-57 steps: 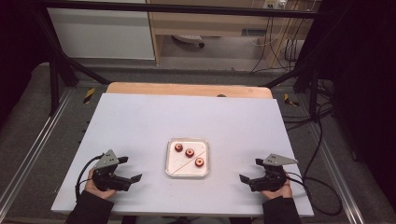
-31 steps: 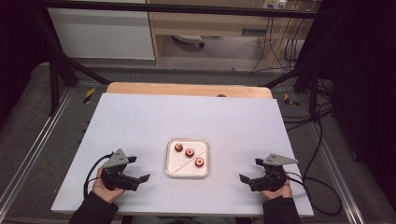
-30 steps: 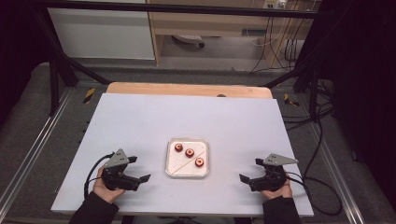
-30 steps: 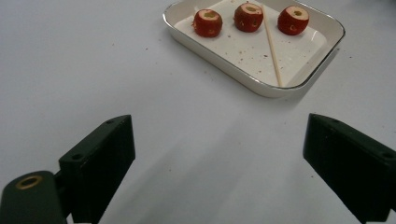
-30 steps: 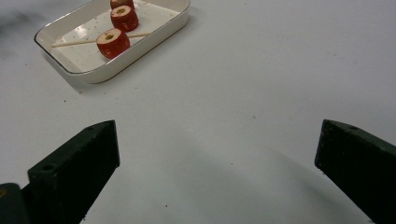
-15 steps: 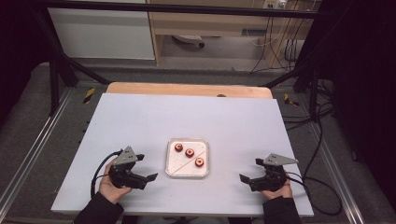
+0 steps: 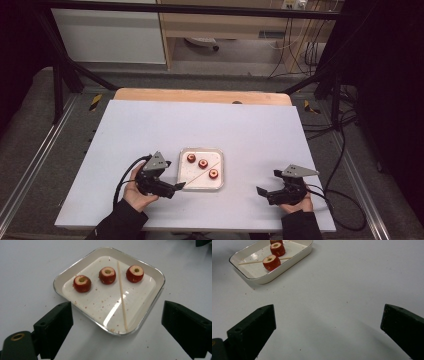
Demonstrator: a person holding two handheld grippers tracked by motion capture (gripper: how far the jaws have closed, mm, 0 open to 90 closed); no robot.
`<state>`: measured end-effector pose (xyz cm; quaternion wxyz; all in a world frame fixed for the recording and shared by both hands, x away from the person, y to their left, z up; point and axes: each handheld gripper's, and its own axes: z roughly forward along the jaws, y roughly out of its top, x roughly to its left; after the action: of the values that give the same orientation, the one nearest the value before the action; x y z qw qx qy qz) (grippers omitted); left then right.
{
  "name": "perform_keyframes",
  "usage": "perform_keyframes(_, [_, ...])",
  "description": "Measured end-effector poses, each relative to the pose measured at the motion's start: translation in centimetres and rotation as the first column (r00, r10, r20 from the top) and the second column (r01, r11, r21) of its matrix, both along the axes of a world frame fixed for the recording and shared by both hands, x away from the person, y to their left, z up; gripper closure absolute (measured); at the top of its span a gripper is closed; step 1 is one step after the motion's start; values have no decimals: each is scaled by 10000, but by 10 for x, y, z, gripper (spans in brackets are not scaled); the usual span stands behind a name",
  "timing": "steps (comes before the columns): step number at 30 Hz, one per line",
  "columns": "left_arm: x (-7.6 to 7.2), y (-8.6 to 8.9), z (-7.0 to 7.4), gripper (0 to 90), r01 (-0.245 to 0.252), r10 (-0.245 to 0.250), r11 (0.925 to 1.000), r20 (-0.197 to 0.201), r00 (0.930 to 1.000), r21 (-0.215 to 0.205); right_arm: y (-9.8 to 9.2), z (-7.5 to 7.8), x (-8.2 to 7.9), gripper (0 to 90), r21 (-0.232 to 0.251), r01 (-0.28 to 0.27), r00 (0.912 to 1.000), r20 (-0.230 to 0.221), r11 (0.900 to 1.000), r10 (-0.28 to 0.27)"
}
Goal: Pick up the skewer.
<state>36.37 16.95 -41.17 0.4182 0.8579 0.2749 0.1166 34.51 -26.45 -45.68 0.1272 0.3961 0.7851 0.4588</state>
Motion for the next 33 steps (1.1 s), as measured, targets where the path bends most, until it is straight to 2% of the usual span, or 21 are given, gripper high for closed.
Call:
perform_keyframes(2, [3, -10, 1, 112, 52, -52, 9999, -43, 10000, 90, 0, 0, 0, 7, -44, -31, 10000, -26, 10000, 31])
perform_keyframes(7, [6, -23, -1, 171, 185, -181, 9997, -210, 9996, 155, 1, -1, 0, 7, -62, -51, 10000, -33, 10000, 51])
perform_keyframes(11, [11, -37, -6, 213, 171, -149, 9982, -380, 9992, 581, 1, -1, 0, 7, -68, -62, 10000, -48, 10000, 62])
perform_keyframes(17, [18, -50, -15, 368, 50, -3, 9968, -573, 9984, 803, 1, -1, 0, 7, -58, -77, 10000, -57, 10000, 77])
perform_keyframes(19, [18, -53, -18, 387, 95, -37, 9951, -594, 9982, 985, 1, -1, 0, 7, -66, -85, 10000, -39, 9999, 85])
perform_keyframes(20, [18, -53, -19, 441, 90, -27, 9944, -600, 9982, 1052, 1, -1, 0, 7, -57, -88, 10000, -28, 9999, 88])
perform_keyframes(21, [18, -54, -20, 441, 91, -23, 9937, -605, 9982, 1119, 1, -1, 0, 7, -57, -88, 10000, -28, 9999, 88])
perform_keyframes(23, [18, -54, -23, 514, 18, 63, 9928, -669, 9977, 1196, 1, -1, 0, 7, -51, -84, 9999, -55, 10000, 84])
perform_keyframes(26, [17, -55, -26, 558, -48, 136, 9909, -651, 9978, 1347, 1, -2, 1, 7, -122, -114, 9999, -53, 9999, 113])
perform_keyframes(27, [17, -55, -27, 613, -66, 154, 9906, -637, 9979, 1363, 1, -2, 1, 7, -136, -121, 9999, -53, 9998, 120])
perform_keyframes(29, [16, -56, -28, 631, -143, 227, 9908, -611, 9979, 1345, 1, -2, 1, 7, -134, -121, 9999, -49, 9998, 120])
perform_keyframes(30, [16, -56, -28, 673, -184, 261, 9911, -573, 9980, 1319, 1, -2, 1, 8, -124, -133, 9999, -31, 9998, 132])
perform_keyframes(33, [15, -56, -30, 695, -183, 269, 9901, -604, 9978, 1395, 1, -2, 1, 7, -151, -133, 9999, -42, 9998, 133])
